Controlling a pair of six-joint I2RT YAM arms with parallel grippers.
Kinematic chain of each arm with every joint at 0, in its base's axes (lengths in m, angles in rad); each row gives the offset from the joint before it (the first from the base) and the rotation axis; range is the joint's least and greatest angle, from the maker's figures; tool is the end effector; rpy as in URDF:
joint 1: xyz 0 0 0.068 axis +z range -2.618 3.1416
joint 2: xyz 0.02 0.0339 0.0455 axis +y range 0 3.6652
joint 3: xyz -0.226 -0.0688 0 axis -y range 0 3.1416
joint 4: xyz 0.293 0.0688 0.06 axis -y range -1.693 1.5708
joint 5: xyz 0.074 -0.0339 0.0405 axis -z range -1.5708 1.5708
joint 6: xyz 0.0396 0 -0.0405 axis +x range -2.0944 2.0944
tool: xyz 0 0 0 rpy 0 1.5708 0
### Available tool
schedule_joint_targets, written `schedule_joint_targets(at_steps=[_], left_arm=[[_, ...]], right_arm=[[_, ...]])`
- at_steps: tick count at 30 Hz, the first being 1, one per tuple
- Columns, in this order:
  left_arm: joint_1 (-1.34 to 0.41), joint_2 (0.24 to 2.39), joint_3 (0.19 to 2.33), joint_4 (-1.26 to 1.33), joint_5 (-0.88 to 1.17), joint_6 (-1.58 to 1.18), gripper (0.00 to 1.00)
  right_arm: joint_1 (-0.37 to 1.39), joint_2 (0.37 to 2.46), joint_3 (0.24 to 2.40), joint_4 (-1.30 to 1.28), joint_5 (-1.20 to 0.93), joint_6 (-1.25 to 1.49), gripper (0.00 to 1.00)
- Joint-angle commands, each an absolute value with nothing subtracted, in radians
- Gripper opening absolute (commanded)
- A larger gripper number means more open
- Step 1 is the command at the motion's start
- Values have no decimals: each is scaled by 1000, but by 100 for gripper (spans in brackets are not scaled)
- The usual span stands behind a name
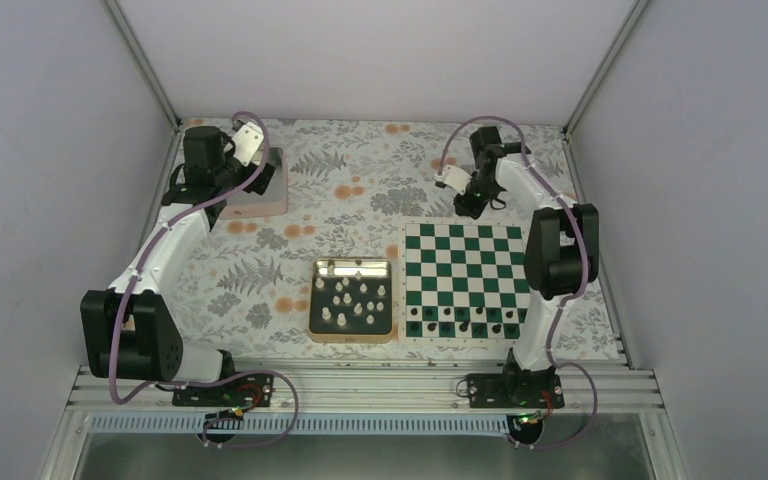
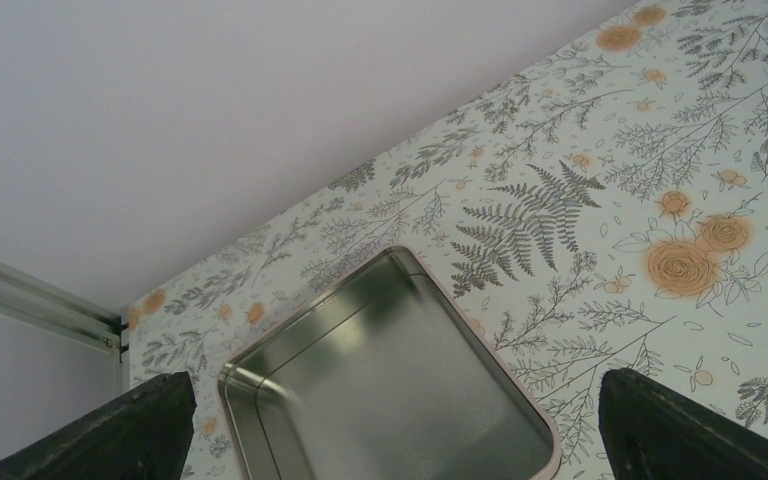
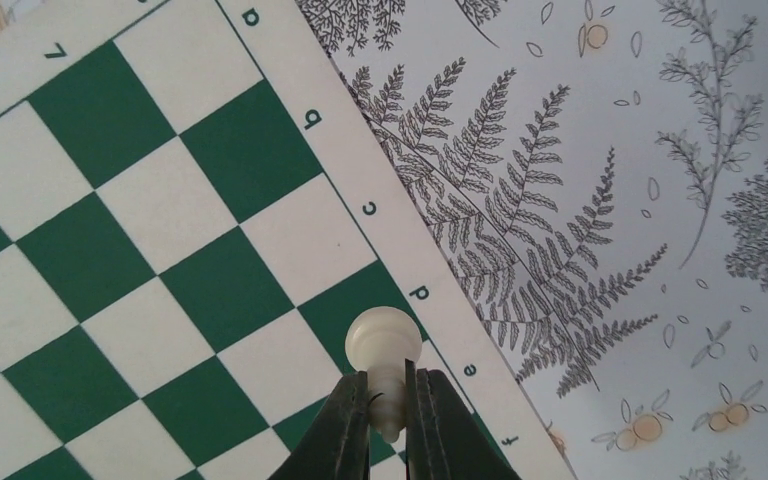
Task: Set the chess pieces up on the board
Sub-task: Place the chess piece on the chessboard.
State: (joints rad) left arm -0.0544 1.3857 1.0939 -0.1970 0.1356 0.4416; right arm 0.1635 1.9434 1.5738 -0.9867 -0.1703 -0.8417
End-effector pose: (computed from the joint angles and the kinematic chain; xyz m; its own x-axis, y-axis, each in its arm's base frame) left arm 0.3754 -0.0258 0.2556 -0.3499 0.4431 -0.8253 0.3568 0.8777 0.3199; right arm 0.4145 0.0752 0.1637 -0.4961 -0.8268 -0.2653 -0.8496 0.5253 -0.0484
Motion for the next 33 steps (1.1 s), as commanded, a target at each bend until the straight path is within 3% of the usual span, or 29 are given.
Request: schedule_joint_targets(at_steps=[1, 33], left_arm=[[-57, 1379, 1098, -182, 141, 454, 100], [-56, 1378, 1089, -182, 145, 460, 100]], right_arm=[[170, 1990, 1572, -957, -175, -846, 4], [274, 2062, 1583, -973, -94, -801, 6]])
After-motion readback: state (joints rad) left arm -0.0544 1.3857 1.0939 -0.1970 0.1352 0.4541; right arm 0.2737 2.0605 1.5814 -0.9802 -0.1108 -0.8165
